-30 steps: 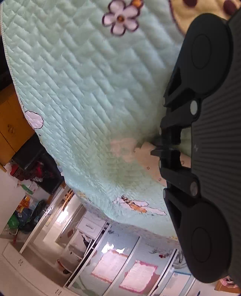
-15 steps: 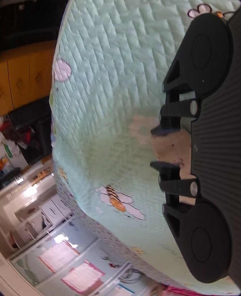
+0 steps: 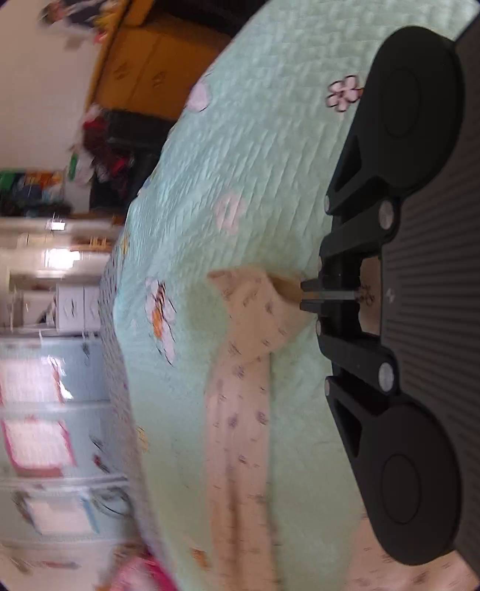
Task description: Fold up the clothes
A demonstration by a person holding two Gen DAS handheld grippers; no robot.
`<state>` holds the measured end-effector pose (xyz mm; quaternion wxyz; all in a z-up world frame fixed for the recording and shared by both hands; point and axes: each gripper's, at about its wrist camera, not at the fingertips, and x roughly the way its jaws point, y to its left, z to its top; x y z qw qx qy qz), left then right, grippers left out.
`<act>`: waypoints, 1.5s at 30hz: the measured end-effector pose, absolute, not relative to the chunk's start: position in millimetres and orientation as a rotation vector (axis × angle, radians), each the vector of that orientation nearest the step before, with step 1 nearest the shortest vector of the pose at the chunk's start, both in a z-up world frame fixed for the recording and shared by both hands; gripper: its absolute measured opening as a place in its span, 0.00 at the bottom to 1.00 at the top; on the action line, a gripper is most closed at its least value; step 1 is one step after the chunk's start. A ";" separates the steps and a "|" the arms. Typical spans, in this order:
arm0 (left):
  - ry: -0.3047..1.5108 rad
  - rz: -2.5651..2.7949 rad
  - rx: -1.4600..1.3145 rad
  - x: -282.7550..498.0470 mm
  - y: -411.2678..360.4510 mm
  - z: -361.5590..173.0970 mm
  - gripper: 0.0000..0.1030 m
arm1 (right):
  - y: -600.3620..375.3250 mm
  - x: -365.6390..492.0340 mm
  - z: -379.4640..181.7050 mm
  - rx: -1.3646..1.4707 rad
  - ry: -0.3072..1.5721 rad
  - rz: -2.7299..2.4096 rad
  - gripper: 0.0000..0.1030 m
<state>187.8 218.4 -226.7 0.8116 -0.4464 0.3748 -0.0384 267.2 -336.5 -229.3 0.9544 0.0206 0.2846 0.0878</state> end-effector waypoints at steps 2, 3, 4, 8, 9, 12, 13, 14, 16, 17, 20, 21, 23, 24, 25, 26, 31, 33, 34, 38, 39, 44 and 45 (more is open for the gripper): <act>0.798 -0.076 -0.950 187.4 220.1 -225.6 0.07 | -351.1 268.5 -222.0 0.188 0.547 0.173 0.21; 0.797 -0.072 -0.946 187.8 221.0 -224.9 0.07 | -357.0 270.7 -219.3 0.244 0.534 0.157 0.28; 0.798 -0.069 -0.944 188.0 221.4 -225.1 0.07 | -361.8 274.8 -217.5 0.281 0.525 0.137 0.30; 0.803 -0.057 -0.946 187.9 220.9 -226.8 0.09 | -365.0 305.4 -214.6 0.318 0.557 0.113 0.33; 0.805 -0.057 -0.947 187.4 220.5 -227.5 0.10 | -361.4 313.1 -215.6 0.303 0.574 0.119 0.33; 0.813 -0.057 -0.947 186.7 219.6 -229.9 0.12 | -351.0 325.5 -222.6 0.274 0.625 0.131 0.32; 0.818 -0.055 -0.945 186.5 220.0 -231.2 0.13 | -350.8 326.2 -225.3 0.283 0.636 0.124 0.32; 0.823 -0.052 -0.946 186.2 220.2 -232.5 0.13 | -351.0 326.4 -228.0 0.296 0.647 0.120 0.31; 0.826 -0.049 -0.950 184.9 220.9 -234.5 0.13 | -353.6 323.5 -233.8 0.343 0.667 0.134 0.25; 0.826 -0.049 -0.951 184.4 221.1 -235.2 0.13 | -354.8 321.0 -235.4 0.368 0.675 0.139 0.15; 0.827 -0.047 -0.957 182.7 221.2 -237.2 0.13 | -360.5 310.1 -232.6 0.485 0.672 0.144 0.01; 0.829 -0.048 -0.958 182.3 220.6 -237.8 0.13 | -363.6 305.9 -230.5 0.543 0.663 0.153 0.01; 0.833 -0.050 -0.960 181.6 219.3 -238.4 0.13 | -365.8 302.6 -225.5 0.618 0.652 0.163 0.01; 0.835 -0.052 -0.960 181.3 218.5 -238.4 0.13 | -365.7 302.5 -222.7 0.644 0.649 0.166 0.01; 0.835 -0.053 -0.961 180.9 217.8 -238.0 0.13 | -365.6 302.4 -219.9 0.669 0.646 0.170 0.01; 0.832 -0.054 -0.962 180.3 217.8 -237.7 0.13 | -365.4 302.3 -217.1 0.694 0.643 0.173 0.01; 0.828 -0.049 -0.964 177.9 219.2 -236.6 0.13 | -368.9 310.6 -212.6 0.839 0.625 0.197 0.01; 0.825 -0.049 -0.965 177.0 219.9 -235.4 0.13 | -371.9 313.5 -207.7 0.911 0.588 0.213 0.01; 0.823 -0.049 -0.964 176.7 220.2 -234.6 0.13 | -373.4 313.6 -201.5 0.942 0.556 0.226 0.01; 0.829 -0.048 -0.959 177.0 219.1 -234.5 0.13 | -381.3 330.2 -159.1 0.991 0.397 0.260 0.01; 0.831 -0.044 -0.964 176.8 218.9 -235.1 0.13 | -383.1 339.3 -149.6 0.982 0.380 0.245 0.01; 0.814 -0.049 -0.973 172.7 222.6 -234.3 0.14 | -384.3 364.0 -159.4 0.674 0.618 0.120 0.11; 0.822 -0.047 -0.978 173.2 222.6 -237.1 0.15 | -388.2 360.2 -171.4 0.672 0.665 0.127 0.14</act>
